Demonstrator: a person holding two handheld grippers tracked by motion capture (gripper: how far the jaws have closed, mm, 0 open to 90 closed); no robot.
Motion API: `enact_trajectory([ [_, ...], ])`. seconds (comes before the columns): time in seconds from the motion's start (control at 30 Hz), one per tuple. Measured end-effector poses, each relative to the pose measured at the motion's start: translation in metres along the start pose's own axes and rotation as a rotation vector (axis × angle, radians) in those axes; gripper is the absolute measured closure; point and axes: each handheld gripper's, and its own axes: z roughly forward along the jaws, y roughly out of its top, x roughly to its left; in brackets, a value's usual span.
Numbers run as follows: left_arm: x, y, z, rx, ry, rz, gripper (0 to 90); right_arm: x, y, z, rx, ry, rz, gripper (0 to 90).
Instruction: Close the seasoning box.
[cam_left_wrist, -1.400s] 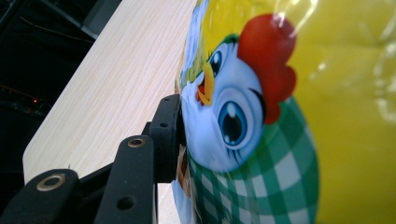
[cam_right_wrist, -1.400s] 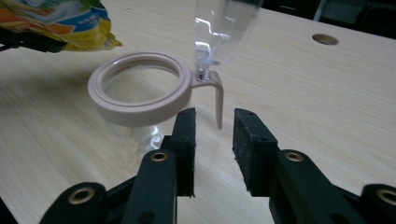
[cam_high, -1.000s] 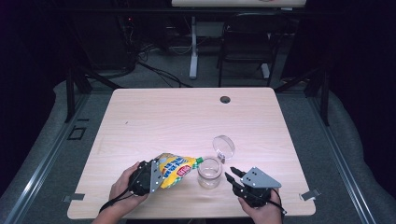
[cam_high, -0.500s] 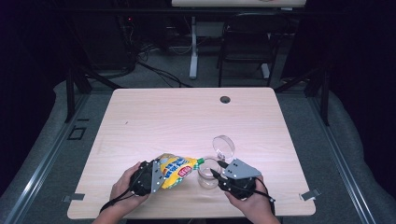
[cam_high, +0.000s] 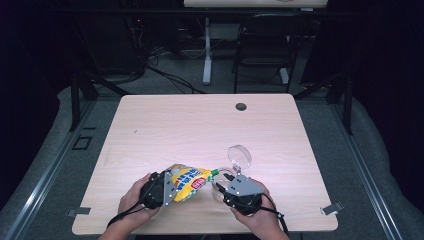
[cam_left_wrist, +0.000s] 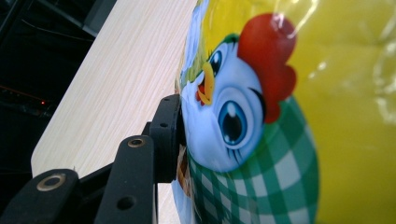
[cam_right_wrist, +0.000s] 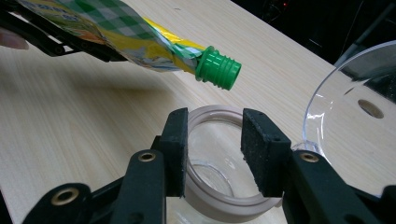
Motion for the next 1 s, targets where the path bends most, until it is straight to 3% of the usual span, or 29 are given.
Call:
enact_trajectory([
  [0.23,-0.003,0.002,0.000,0.004,0.014,0.016,59.8,0.000,-0.002,0.000,-0.002,0.001,0.014,61.4],
  [0.5,-0.006,0.005,-0.001,-0.004,0.025,0.053,59.8,0.005,-0.001,0.001,-0.009,-0.003,-0.005,60.2],
  [1.0,-0.011,0.009,0.001,0.000,0.017,0.074,59.8,0.002,-0.001,0.001,-0.019,-0.014,-0.007,57.2],
])
